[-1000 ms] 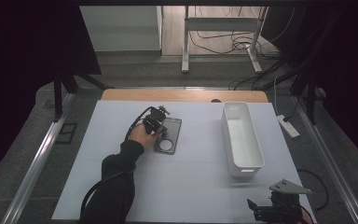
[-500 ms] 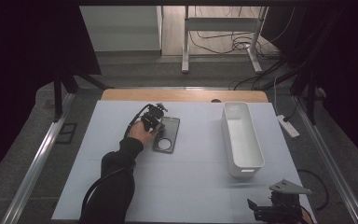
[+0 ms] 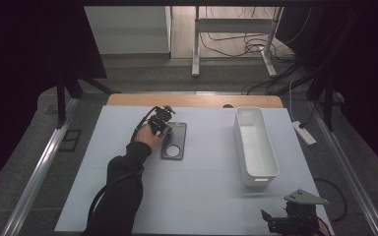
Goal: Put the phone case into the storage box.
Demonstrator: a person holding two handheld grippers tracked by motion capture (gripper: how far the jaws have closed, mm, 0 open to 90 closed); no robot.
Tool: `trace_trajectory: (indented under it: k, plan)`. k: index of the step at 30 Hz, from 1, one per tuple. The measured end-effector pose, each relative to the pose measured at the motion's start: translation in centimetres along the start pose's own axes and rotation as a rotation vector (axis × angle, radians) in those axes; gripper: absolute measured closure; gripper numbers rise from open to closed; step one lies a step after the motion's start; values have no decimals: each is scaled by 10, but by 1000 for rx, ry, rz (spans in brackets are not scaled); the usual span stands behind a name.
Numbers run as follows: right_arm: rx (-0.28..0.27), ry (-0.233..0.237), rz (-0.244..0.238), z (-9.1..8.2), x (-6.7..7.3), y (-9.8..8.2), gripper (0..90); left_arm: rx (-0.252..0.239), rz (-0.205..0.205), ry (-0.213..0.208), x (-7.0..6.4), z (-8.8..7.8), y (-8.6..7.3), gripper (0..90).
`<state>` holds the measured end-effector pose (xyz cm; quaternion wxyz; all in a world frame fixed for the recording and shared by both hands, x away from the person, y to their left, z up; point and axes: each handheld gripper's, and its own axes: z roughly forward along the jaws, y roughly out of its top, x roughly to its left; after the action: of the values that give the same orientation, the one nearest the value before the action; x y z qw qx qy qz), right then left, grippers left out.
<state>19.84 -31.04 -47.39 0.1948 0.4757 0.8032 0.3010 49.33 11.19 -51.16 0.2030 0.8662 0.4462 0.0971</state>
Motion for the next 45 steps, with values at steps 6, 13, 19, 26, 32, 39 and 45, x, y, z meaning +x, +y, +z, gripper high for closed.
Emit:
trace_trajectory:
  k: [6, 13, 19, 26, 32, 39, 45]
  plan:
    - [3, -2, -2, 0, 1, 0, 0, 21, -20, 9, 10, -6, -10, 890]
    - [6, -3, -4, 0, 1, 0, 0, 28, -27, 8, 23, -14, -30, 890]
    - [9, -3, -4, 1, 1, 1, 0, 40, -28, 0, 30, -22, -45, 890]
    - [12, -4, -5, 2, 1, 1, 0, 41, -26, -18, 31, -29, -62, 890]
    - [19, -4, -7, 2, 2, 1, 1, 15, -32, -38, 29, -36, -80, 890]
    - [23, -4, -14, 3, 2, 1, 1, 6, -22, -54, 23, -43, -96, 890]
    - [23, -4, -12, 3, 2, 1, 1, 3, -16, -61, 19, -48, -108, 890]
